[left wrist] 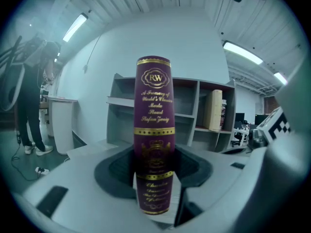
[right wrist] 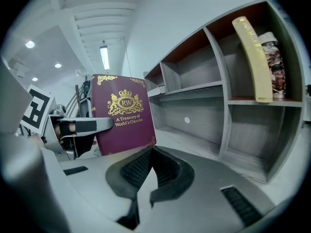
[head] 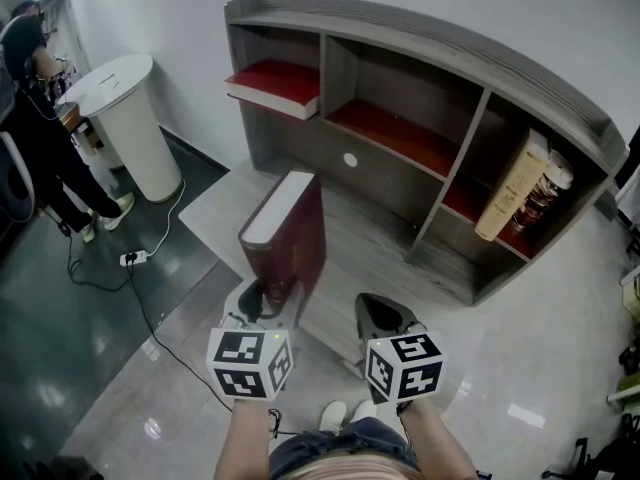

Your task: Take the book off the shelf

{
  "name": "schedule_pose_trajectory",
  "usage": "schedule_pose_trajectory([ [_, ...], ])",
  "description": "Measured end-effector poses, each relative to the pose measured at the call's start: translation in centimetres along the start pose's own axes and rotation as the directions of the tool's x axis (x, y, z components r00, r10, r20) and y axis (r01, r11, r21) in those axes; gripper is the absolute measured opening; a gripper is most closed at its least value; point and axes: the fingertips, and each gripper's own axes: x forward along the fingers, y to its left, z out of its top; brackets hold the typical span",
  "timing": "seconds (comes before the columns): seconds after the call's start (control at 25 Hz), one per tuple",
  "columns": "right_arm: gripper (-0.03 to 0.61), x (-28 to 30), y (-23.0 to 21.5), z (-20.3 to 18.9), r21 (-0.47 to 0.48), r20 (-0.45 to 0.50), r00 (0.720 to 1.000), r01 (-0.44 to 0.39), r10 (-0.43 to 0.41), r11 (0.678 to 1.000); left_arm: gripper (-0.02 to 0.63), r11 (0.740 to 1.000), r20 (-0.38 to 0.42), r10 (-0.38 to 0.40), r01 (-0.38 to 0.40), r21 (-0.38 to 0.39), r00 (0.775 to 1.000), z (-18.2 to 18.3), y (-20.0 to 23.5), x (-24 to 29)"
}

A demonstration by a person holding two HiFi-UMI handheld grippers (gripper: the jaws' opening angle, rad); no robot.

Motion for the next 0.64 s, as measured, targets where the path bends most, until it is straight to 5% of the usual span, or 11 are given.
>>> schedule_pose_trajectory([
  [0.64, 0.008, 2.5, 3.4, -0.9, -0.002, -0.030, 0.998, -0.047, 0.047, 0.999, 0.210, 0.999, -0.020, 0.034, -0.035, -0.021, 0.999, -1.1, 3.7, -1.4],
])
